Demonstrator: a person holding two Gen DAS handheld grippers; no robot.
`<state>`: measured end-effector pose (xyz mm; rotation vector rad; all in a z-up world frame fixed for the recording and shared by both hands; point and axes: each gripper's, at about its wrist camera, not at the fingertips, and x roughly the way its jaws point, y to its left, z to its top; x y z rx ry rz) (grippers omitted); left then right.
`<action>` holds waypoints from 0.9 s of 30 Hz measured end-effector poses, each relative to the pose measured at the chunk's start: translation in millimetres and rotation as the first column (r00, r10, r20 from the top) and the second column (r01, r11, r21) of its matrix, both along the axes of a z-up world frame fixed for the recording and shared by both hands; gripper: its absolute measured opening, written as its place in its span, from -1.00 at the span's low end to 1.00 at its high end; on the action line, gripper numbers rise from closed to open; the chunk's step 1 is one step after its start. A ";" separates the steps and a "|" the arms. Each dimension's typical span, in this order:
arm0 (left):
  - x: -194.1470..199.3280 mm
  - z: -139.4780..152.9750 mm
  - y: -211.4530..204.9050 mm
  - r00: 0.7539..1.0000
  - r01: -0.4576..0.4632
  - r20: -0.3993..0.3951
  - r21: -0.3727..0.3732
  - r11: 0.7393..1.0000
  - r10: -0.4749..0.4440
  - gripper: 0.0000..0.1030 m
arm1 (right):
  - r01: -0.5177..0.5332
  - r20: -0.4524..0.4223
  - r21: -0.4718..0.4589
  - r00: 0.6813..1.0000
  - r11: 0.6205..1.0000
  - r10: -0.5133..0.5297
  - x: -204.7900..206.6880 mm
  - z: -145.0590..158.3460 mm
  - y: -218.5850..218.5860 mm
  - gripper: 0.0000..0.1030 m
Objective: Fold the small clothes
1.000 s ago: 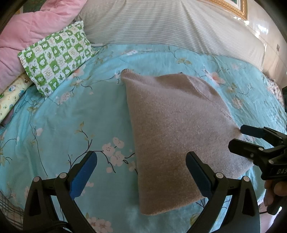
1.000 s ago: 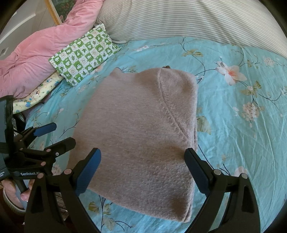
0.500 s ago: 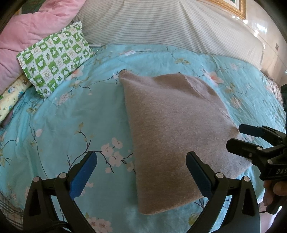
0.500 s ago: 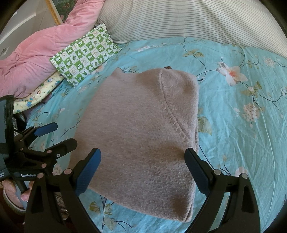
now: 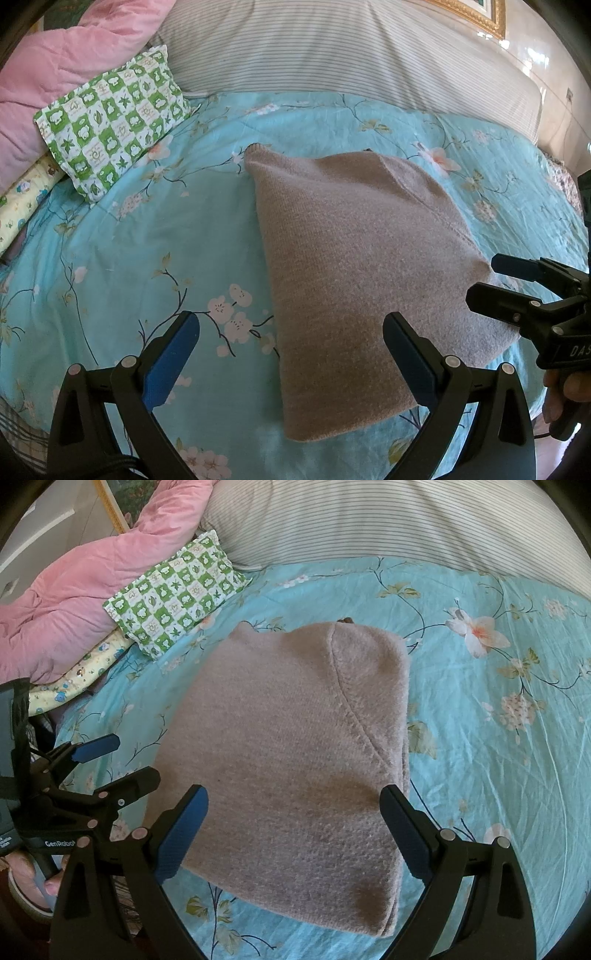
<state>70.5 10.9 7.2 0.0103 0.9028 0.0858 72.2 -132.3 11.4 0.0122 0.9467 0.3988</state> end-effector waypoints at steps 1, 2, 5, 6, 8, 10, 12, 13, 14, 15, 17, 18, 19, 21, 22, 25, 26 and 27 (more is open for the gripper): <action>-0.1 0.0 0.0 1.000 0.000 0.000 -0.001 1.000 0.000 0.94 | 0.000 0.000 0.000 1.000 1.000 0.000 -0.1 0.1 0.6 0.83; -0.1 -0.1 0.0 1.000 0.000 0.000 -0.002 1.000 0.000 0.94 | -0.001 0.000 0.000 1.000 1.000 0.001 -0.4 0.2 1.5 0.83; 0.0 0.1 -0.5 1.000 0.001 0.000 -0.003 1.000 -0.001 0.94 | 0.001 0.001 0.000 1.000 1.000 -0.001 -0.1 0.0 -0.3 0.83; 0.0 0.2 -0.5 1.000 0.001 0.000 -0.002 1.000 -0.001 0.94 | 0.001 0.001 0.000 1.000 1.000 -0.001 -0.2 0.0 -0.3 0.83; -0.1 0.5 -0.5 1.000 0.001 0.000 -0.003 1.000 -0.001 0.94 | 0.003 0.001 0.002 1.000 1.000 -0.003 -0.6 0.0 1.3 0.83; 0.2 1.4 -0.1 1.000 0.000 0.001 -0.003 1.000 0.000 0.94 | 0.001 0.001 0.002 1.000 1.000 -0.001 0.1 0.9 0.5 0.83; 0.2 1.9 -0.1 1.000 0.001 0.003 -0.005 1.000 -0.001 0.94 | 0.000 0.001 0.001 1.000 1.000 0.000 0.4 0.9 -0.1 0.83; 0.2 2.1 -0.6 1.000 0.000 0.003 -0.004 1.000 0.000 0.94 | -0.001 0.001 0.002 1.000 1.000 0.001 0.1 0.9 1.9 0.83; 0.2 2.2 -0.7 1.000 0.000 0.003 -0.003 1.000 0.000 0.94 | 0.000 0.000 0.002 1.000 1.000 0.000 0.4 0.8 0.4 0.83; 0.0 2.2 -0.9 1.000 0.001 0.004 -0.002 1.000 -0.001 0.94 | 0.001 0.000 0.001 1.000 1.000 -0.001 0.1 0.8 0.2 0.83; -0.5 2.3 -0.9 1.000 0.002 0.005 -0.003 1.000 -0.002 0.94 | 0.002 0.001 0.002 1.000 1.000 -0.002 0.2 0.5 -0.5 0.83; -0.5 2.3 -0.9 1.000 0.001 0.005 -0.003 1.000 -0.001 0.94 | 0.001 0.001 0.002 1.000 1.000 -0.001 0.2 0.4 -0.5 0.83; -0.5 2.3 -0.9 1.000 0.001 0.005 -0.004 1.000 -0.001 0.94 | 0.001 0.001 0.003 1.000 1.000 -0.001 0.4 0.3 -1.0 0.83; -0.4 2.4 -0.9 1.000 0.002 0.005 -0.002 1.000 -0.002 0.94 | 0.001 0.001 0.002 1.000 1.000 -0.001 -0.1 1.1 0.8 0.83; -0.4 2.4 -0.9 1.000 0.002 0.005 -0.002 1.000 -0.002 0.94 | 0.002 0.001 0.002 1.000 1.000 -0.002 -0.6 2.0 2.1 0.83; -0.6 2.7 -1.2 1.000 0.002 0.007 -0.002 1.000 -0.002 0.94 | 0.001 0.002 0.004 1.000 1.000 -0.001 -0.6 2.6 2.6 0.83; -0.7 2.8 -1.2 1.000 0.003 0.007 -0.002 1.000 -0.003 0.94 | 0.003 0.002 0.003 1.000 1.000 -0.003 -0.8 2.5 2.5 0.83; -0.7 2.9 -1.1 1.000 0.002 0.006 -0.002 1.000 -0.002 0.94 | 0.003 0.002 0.004 1.000 1.000 -0.003 -0.7 2.6 2.5 0.83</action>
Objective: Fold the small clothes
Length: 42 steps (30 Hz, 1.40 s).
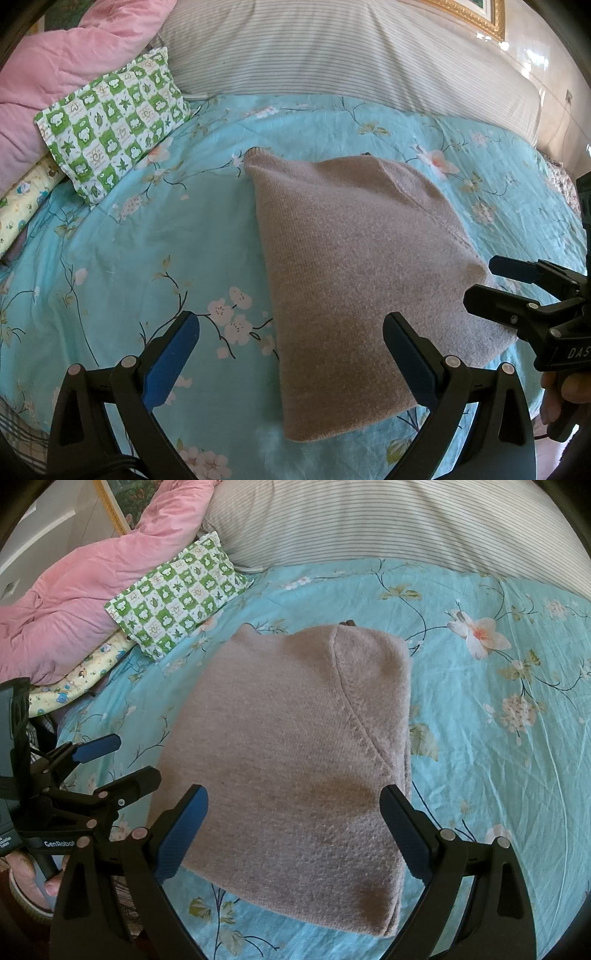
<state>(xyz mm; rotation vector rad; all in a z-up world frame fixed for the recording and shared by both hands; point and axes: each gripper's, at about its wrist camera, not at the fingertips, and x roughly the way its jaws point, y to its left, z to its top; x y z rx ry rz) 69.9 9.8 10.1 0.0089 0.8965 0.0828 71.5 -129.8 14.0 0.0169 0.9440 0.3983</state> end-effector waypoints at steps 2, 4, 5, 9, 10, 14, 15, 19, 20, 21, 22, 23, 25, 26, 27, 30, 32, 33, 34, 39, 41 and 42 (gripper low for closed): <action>-0.1 0.1 -0.2 1.000 0.000 0.000 -0.001 1.000 0.000 0.94 | 0.003 0.000 0.002 1.000 1.000 -0.003 -0.5 1.3 2.1 0.83; 0.0 0.0 -0.1 1.000 0.000 0.000 0.000 1.000 0.000 0.94 | 0.002 0.001 0.002 1.000 1.000 -0.002 -0.3 1.3 1.5 0.83; 0.0 0.0 -0.1 1.000 0.000 0.000 0.001 1.000 0.000 0.94 | 0.002 0.001 0.003 1.000 1.000 -0.002 -0.2 2.0 2.1 0.83; 0.3 1.1 -1.9 1.000 0.009 0.000 0.001 1.000 -0.009 0.94 | 0.002 0.001 0.004 1.000 1.000 -0.002 0.5 2.5 1.7 0.83; 0.4 1.5 -2.5 1.000 0.012 -0.001 0.001 1.000 -0.012 0.94 | 0.002 0.001 0.004 1.000 1.000 -0.002 0.5 2.4 1.4 0.83; -0.9 3.8 -4.0 1.000 0.016 0.013 0.009 1.000 -0.016 0.94 | 0.004 0.002 0.005 1.000 1.000 -0.004 0.3 3.1 4.0 0.83; -0.8 3.8 -4.0 1.000 0.017 0.016 0.008 1.000 -0.017 0.94 | 0.004 0.002 0.004 1.000 1.000 -0.004 0.3 2.5 2.1 0.83; -1.6 5.2 -5.1 0.999 0.022 0.029 0.020 1.000 -0.022 0.94 | 0.007 0.003 0.013 1.000 1.000 -0.007 1.4 5.5 -0.3 0.83; -1.7 5.5 -5.2 0.999 0.021 0.031 0.022 1.000 -0.022 0.94 | 0.008 0.003 0.015 1.000 1.000 -0.008 1.6 6.5 1.2 0.83; -1.8 5.5 -5.2 0.999 0.020 0.033 0.025 0.999 -0.021 0.94 | 0.009 0.004 0.017 1.000 1.000 -0.009 1.9 6.4 -0.6 0.83; -2.0 5.8 -5.5 0.999 0.021 0.036 0.027 0.999 -0.022 0.94 | 0.009 0.004 0.017 1.000 1.000 -0.009 2.4 6.7 -1.0 0.83; -2.2 5.8 -5.6 0.999 0.021 0.038 0.030 0.999 -0.022 0.94 | 0.010 0.004 0.017 1.000 1.000 -0.010 2.8 6.8 -1.3 0.83; -1.7 5.4 -5.3 0.999 0.023 0.036 0.033 0.999 -0.024 0.94 | 0.014 0.005 0.022 1.000 1.000 -0.014 2.3 7.4 -4.2 0.83; -1.8 5.4 -5.6 0.999 0.022 0.036 0.030 0.999 -0.023 0.94 | 0.014 0.005 0.024 1.000 1.000 -0.014 2.9 7.5 -5.7 0.83; -1.7 5.5 -5.5 0.999 0.022 0.035 0.030 0.999 -0.023 0.94 | 0.017 0.006 0.026 1.000 1.000 -0.017 2.7 7.5 -7.1 0.83; -0.9 5.6 -4.4 0.999 0.021 0.036 0.031 0.999 -0.023 0.93 | 0.022 0.003 0.032 1.000 0.999 -0.022 2.8 6.9 -8.6 0.83; -0.1 5.5 -3.4 0.999 0.022 0.034 0.024 0.999 -0.023 0.93 | 0.024 0.001 0.033 1.000 0.999 -0.024 2.5 6.7 -9.0 0.83; 0.0 5.7 -2.8 0.999 0.022 0.033 0.021 1.000 -0.023 0.93 | 0.024 0.001 0.034 1.000 0.999 -0.024 2.3 6.8 -9.2 0.83; 0.0 5.9 -2.5 0.999 0.023 0.033 0.019 1.000 -0.024 0.93 | 0.024 0.001 0.034 1.000 0.999 -0.024 2.3 7.1 -8.3 0.83; 0.3 6.1 -2.4 0.999 0.024 0.036 0.023 0.999 -0.025 0.92 | 0.025 0.001 0.034 1.000 0.999 -0.026 2.0 7.1 -8.7 0.83; 0.5 6.2 -1.8 0.999 0.023 0.037 0.022 1.000 -0.024 0.92 | 0.026 0.001 0.034 1.000 0.999 -0.026 2.2 7.1 -8.9 0.83; 0.4 6.2 -1.3 0.999 0.022 0.037 0.019 1.000 -0.023 0.92 | 0.025 0.000 0.034 1.000 0.999 -0.025 2.5 7.1 -8.9 0.83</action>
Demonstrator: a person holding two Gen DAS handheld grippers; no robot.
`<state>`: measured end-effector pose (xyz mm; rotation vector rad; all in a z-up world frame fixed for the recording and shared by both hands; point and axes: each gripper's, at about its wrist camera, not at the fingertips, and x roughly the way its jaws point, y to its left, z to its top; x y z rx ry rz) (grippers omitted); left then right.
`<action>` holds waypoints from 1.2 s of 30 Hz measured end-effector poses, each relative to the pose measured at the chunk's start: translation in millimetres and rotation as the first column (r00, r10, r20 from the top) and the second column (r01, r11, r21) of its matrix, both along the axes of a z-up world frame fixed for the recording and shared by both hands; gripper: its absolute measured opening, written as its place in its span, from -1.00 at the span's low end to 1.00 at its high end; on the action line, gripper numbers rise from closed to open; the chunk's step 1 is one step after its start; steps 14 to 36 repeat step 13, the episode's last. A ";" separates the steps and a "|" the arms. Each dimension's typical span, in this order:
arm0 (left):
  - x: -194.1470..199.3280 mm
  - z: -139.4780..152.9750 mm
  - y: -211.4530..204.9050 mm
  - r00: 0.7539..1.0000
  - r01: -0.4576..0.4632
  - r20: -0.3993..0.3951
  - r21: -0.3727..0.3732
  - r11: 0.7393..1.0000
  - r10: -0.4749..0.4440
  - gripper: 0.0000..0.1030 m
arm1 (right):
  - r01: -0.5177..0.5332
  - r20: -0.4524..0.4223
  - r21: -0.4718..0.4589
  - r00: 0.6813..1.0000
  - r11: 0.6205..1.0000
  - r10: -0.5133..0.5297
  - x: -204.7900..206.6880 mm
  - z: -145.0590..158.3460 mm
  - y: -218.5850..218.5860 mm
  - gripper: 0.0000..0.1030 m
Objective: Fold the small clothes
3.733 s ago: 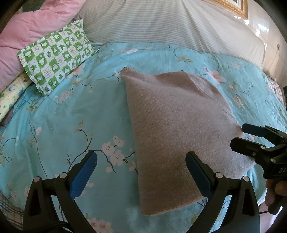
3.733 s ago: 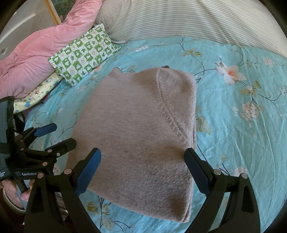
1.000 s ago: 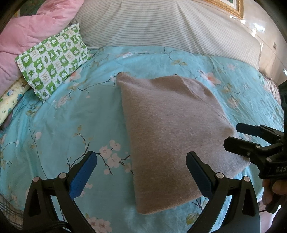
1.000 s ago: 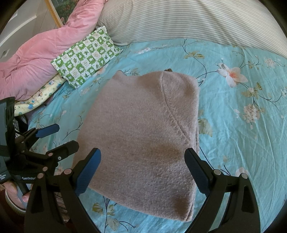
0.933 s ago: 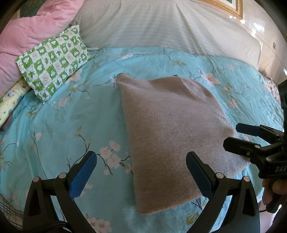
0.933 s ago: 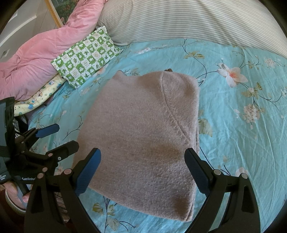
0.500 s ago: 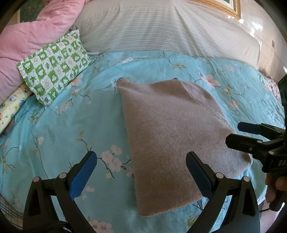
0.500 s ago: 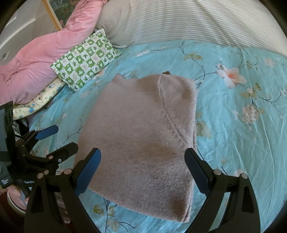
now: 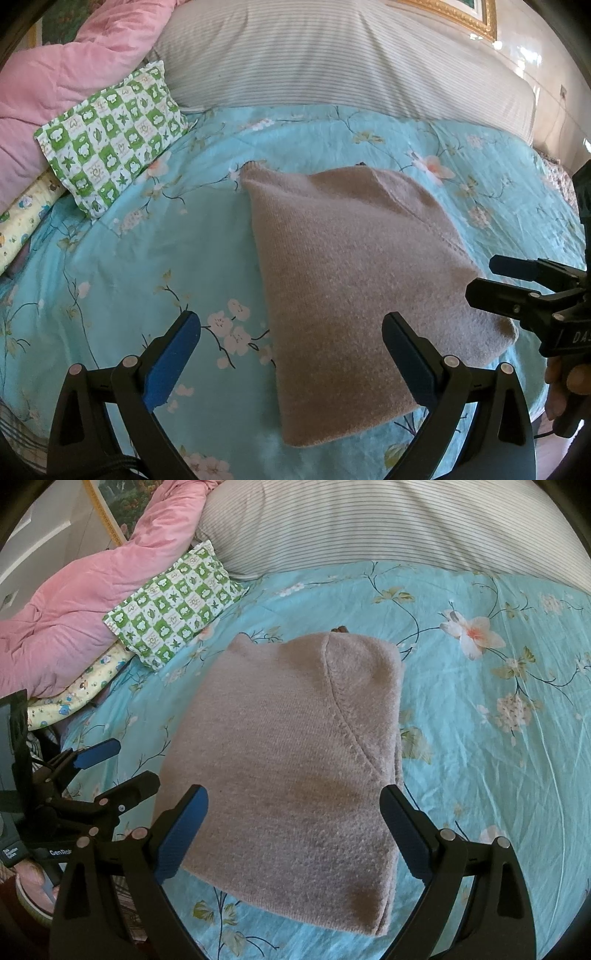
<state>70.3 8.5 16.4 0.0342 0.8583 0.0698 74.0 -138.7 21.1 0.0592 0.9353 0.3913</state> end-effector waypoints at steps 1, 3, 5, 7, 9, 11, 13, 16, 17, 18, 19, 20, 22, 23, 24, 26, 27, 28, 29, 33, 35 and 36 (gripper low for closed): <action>0.5 0.2 0.5 1.000 0.001 0.000 -0.002 1.000 -0.001 0.92 | 0.000 0.000 -0.001 1.000 1.000 0.000 0.0 0.0 -0.2 0.83; 0.8 0.5 0.9 1.000 0.001 0.001 -0.001 1.000 -0.001 0.92 | -0.001 0.001 -0.002 1.000 1.000 0.001 -0.1 0.0 -0.9 0.83; 0.6 1.0 0.5 1.000 0.001 0.003 0.001 1.000 -0.001 0.91 | 0.001 0.000 -0.002 1.000 1.000 -0.001 0.0 0.1 -1.1 0.83; 1.0 1.6 0.4 1.000 -0.002 0.002 0.000 1.000 0.002 0.91 | 0.002 0.000 0.000 1.000 1.000 -0.002 0.6 0.0 -2.0 0.83; 1.8 2.1 1.7 1.000 -0.005 -0.002 -0.005 1.000 0.005 0.91 | 0.004 -0.002 -0.004 1.000 1.000 -0.004 1.1 -0.1 -4.2 0.83; 1.4 3.9 3.1 1.000 -0.012 0.002 -0.005 1.000 0.012 0.91 | 0.005 -0.002 -0.002 1.000 1.000 -0.005 1.9 0.2 -6.2 0.83; 0.5 5.6 4.3 1.000 -0.014 0.004 -0.008 1.000 0.014 0.91 | 0.008 -0.003 -0.003 1.000 1.000 -0.008 3.0 -0.2 -8.4 0.83; 0.5 5.6 4.3 1.000 -0.014 0.004 -0.008 1.000 0.014 0.91 | 0.008 -0.003 -0.003 1.000 1.000 -0.008 3.0 -0.2 -8.4 0.83; 0.5 5.6 4.3 1.000 -0.014 0.004 -0.008 1.000 0.014 0.91 | 0.008 -0.003 -0.003 1.000 1.000 -0.008 3.0 -0.2 -8.4 0.83; 0.5 5.6 4.3 1.000 -0.014 0.004 -0.008 1.000 0.014 0.91 | 0.008 -0.003 -0.003 1.000 1.000 -0.008 3.0 -0.2 -8.4 0.83; 0.5 5.6 4.3 1.000 -0.014 0.004 -0.008 1.000 0.014 0.91 | 0.008 -0.003 -0.003 1.000 1.000 -0.008 3.0 -0.2 -8.4 0.83; 0.5 5.6 4.3 1.000 -0.014 0.004 -0.008 1.000 0.014 0.91 | 0.008 -0.003 -0.003 1.000 1.000 -0.008 3.0 -0.2 -8.4 0.83; 0.5 5.6 4.3 1.000 -0.014 0.004 -0.008 1.000 0.014 0.91 | 0.008 -0.003 -0.003 1.000 1.000 -0.008 3.0 -0.2 -8.4 0.83; 0.5 5.6 4.3 1.000 -0.014 0.004 -0.008 1.000 0.014 0.91 | 0.008 -0.003 -0.003 1.000 1.000 -0.008 3.0 -0.2 -8.4 0.83; 0.5 5.6 4.3 1.000 -0.014 0.004 -0.008 1.000 0.014 0.91 | 0.008 -0.003 -0.003 1.000 1.000 -0.008 3.0 -0.2 -8.4 0.83; 0.5 5.6 4.3 1.000 -0.014 0.004 -0.008 1.000 0.014 0.91 | 0.008 -0.003 -0.003 1.000 1.000 -0.008 3.0 -0.2 -8.4 0.83; 0.5 5.6 4.3 1.000 -0.014 0.004 -0.008 1.000 0.014 0.91 | 0.008 -0.003 -0.003 1.000 1.000 -0.008 3.0 -0.2 -8.4 0.83; 0.5 5.6 4.3 1.000 -0.014 0.004 -0.008 1.000 0.014 0.91 | 0.008 -0.003 -0.003 1.000 1.000 -0.008 3.0 -0.2 -8.4 0.83; 0.5 5.6 4.3 1.000 -0.014 0.004 -0.008 1.000 0.014 0.91 | 0.008 -0.003 -0.003 1.000 1.000 -0.008 3.0 -0.2 -8.4 0.83; 0.5 5.6 4.3 1.000 -0.014 0.004 -0.008 1.000 0.014 0.91 | 0.008 -0.003 -0.003 1.000 1.000 -0.008 3.0 -0.2 -8.4 0.83; 0.5 5.6 4.3 1.000 -0.014 0.004 -0.008 1.000 0.014 0.91 | 0.008 -0.003 -0.003 1.000 1.000 -0.008 3.0 -0.2 -8.4 0.83; 0.5 5.6 4.3 1.000 -0.014 0.004 -0.008 1.000 0.014 0.91 | 0.008 -0.003 -0.003 1.000 1.000 -0.008 3.0 -0.2 -8.4 0.83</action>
